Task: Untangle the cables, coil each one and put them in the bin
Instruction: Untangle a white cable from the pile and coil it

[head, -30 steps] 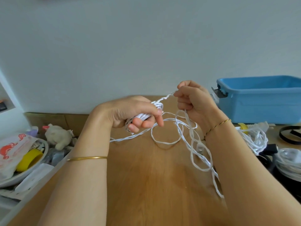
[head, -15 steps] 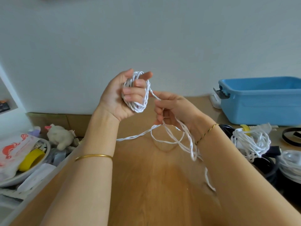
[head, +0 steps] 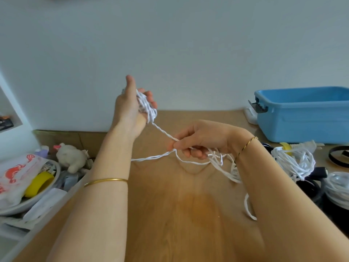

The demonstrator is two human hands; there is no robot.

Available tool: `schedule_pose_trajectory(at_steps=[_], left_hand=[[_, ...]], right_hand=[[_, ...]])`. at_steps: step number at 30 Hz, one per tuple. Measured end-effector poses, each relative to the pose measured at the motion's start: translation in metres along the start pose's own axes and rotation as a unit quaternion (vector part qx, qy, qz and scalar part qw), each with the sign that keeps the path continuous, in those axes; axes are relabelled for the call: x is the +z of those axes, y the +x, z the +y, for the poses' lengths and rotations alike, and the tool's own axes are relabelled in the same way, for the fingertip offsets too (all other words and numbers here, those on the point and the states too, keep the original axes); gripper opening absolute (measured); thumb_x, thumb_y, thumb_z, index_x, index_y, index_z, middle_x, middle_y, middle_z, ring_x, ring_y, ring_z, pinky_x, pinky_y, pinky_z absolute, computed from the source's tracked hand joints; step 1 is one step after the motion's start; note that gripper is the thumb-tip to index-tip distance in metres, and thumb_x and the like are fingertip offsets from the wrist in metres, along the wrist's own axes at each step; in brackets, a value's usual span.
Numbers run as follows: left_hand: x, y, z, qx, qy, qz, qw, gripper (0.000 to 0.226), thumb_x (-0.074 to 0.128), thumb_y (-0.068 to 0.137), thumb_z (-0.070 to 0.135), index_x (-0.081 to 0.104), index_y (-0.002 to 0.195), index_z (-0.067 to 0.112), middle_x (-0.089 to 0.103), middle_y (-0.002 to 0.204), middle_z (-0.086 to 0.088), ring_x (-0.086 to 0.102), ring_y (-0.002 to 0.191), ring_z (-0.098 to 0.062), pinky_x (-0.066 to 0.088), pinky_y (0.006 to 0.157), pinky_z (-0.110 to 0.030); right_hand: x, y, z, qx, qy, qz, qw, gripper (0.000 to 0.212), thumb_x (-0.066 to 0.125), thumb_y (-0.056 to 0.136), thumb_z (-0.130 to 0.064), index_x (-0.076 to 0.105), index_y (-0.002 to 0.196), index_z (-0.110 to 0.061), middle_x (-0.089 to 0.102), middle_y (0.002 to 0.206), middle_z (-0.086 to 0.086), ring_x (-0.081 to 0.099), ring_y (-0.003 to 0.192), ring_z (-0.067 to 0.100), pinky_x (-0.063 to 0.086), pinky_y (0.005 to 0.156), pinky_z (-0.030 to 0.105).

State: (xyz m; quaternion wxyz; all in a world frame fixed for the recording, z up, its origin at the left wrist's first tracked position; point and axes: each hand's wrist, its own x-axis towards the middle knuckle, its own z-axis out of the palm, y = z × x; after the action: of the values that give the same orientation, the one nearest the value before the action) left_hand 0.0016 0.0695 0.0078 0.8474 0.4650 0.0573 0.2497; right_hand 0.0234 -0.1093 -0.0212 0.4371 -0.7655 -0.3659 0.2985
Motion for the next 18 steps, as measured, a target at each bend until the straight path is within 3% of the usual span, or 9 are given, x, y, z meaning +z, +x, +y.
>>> schedule_pose_trajectory(at_steps=[3, 5, 7, 8, 10, 11, 13, 16, 18], left_hand=[[0.003, -0.004, -0.012, 0.034, 0.05, -0.002, 0.998, 0.026, 0.041, 0.102, 0.032, 0.045, 0.086, 0.012, 0.055, 0.061, -0.001, 0.053, 0.046, -0.012, 0.045, 0.051, -0.022], [0.002, -0.006, -0.019, 0.1, 0.202, -0.041, 0.973, 0.02, 0.04, 0.103, 0.023, 0.044, 0.087, 0.013, 0.056, 0.064, 0.0, 0.055, 0.049, -0.015, 0.046, 0.05, -0.022], [0.002, -0.008, -0.024, 0.164, 0.355, -0.093, 0.916, 0.011, 0.041, 0.102, 0.018, 0.043, 0.097, 0.009, 0.055, 0.073, -0.003, 0.056, 0.054, -0.014, 0.046, 0.049, -0.018], [0.003, -0.009, -0.026, 0.188, 0.417, -0.113, 0.882, 0.01, 0.044, 0.101, 0.017, 0.044, 0.101, 0.007, 0.056, 0.076, -0.005, 0.056, 0.055, -0.014, 0.046, 0.05, -0.017], [0.006, -0.011, -0.027, 0.207, 0.508, -0.14, 0.824, 0.009, 0.049, 0.099, 0.017, 0.045, 0.103, 0.01, 0.061, 0.08, -0.009, 0.06, 0.062, -0.02, 0.051, 0.06, -0.023], [0.007, -0.012, -0.027, 0.201, 0.534, -0.152, 0.807, 0.01, 0.05, 0.098, 0.018, 0.046, 0.103, 0.011, 0.062, 0.081, -0.011, 0.062, 0.064, -0.025, 0.053, 0.066, -0.029], [0.007, -0.016, -0.026, 0.165, 0.539, -0.179, 0.807, 0.019, 0.05, 0.099, 0.021, 0.051, 0.106, 0.004, 0.063, 0.078, -0.009, 0.063, 0.063, -0.025, 0.055, 0.068, -0.032], [0.008, -0.024, -0.02, 0.077, 0.516, -0.243, 0.818, 0.034, 0.054, 0.095, 0.037, 0.054, 0.106, 0.004, 0.064, 0.073, -0.005, 0.062, 0.056, -0.016, 0.05, 0.056, -0.027], [0.013, -0.029, -0.02, 0.059, 0.572, -0.263, 0.775, 0.036, 0.066, 0.086, 0.041, 0.054, 0.099, 0.01, 0.063, 0.069, -0.003, 0.06, 0.051, -0.012, 0.047, 0.051, -0.026]], right_hand=[[0.0, -0.002, -0.005, -0.012, -0.035, 0.04, 0.999, 0.009, 0.063, 0.087, -0.012, 0.071, 0.089, -0.009, 0.053, 0.06, 0.005, 0.04, 0.043, 0.014, 0.035, 0.042, 0.022], [-0.003, -0.003, -0.008, -0.035, -0.024, 0.096, 0.994, 0.014, 0.063, 0.086, -0.012, 0.067, 0.089, 0.001, 0.049, 0.058, 0.005, 0.036, 0.04, 0.012, 0.031, 0.042, 0.023], [-0.005, -0.003, -0.009, -0.06, -0.013, 0.146, 0.987, 0.017, 0.065, 0.084, -0.01, 0.063, 0.081, 0.006, 0.046, 0.053, 0.003, 0.033, 0.038, 0.012, 0.028, 0.042, 0.023], [-0.006, -0.003, -0.009, -0.074, -0.005, 0.168, 0.983, 0.015, 0.065, 0.084, -0.008, 0.06, 0.073, 0.002, 0.046, 0.049, 0.0, 0.033, 0.037, 0.012, 0.028, 0.042, 0.024], [-0.009, -0.003, -0.01, -0.102, 0.039, 0.216, 0.97, 0.009, 0.063, 0.083, -0.001, 0.06, 0.077, -0.007, 0.046, 0.045, -0.003, 0.033, 0.036, 0.012, 0.027, 0.041, 0.023], [-0.012, -0.004, -0.009, -0.112, 0.078, 0.244, 0.96, 0.009, 0.062, 0.083, 0.001, 0.06, 0.084, -0.008, 0.046, 0.047, -0.001, 0.032, 0.036, 0.012, 0.026, 0.04, 0.021], [-0.02, -0.007, -0.007, -0.122, 0.168, 0.289, 0.935, 0.014, 0.06, 0.083, 0.004, 0.056, 0.088, -0.008, 0.045, 0.051, 0.004, 0.032, 0.035, 0.011, 0.025, 0.038, 0.019], [-0.026, -0.008, -0.003, -0.127, 0.26, 0.314, 0.904, 0.018, 0.06, 0.083, 0.005, 0.05, 0.09, -0.008, 0.048, 0.055, 0.007, 0.032, 0.034, 0.01, 0.026, 0.037, 0.015], [-0.025, -0.007, -0.002, -0.126, 0.271, 0.319, 0.899, 0.018, 0.062, 0.083, 0.002, 0.049, 0.09, -0.009, 0.052, 0.056, 0.008, 0.034, 0.035, 0.01, 0.027, 0.036, 0.015]])
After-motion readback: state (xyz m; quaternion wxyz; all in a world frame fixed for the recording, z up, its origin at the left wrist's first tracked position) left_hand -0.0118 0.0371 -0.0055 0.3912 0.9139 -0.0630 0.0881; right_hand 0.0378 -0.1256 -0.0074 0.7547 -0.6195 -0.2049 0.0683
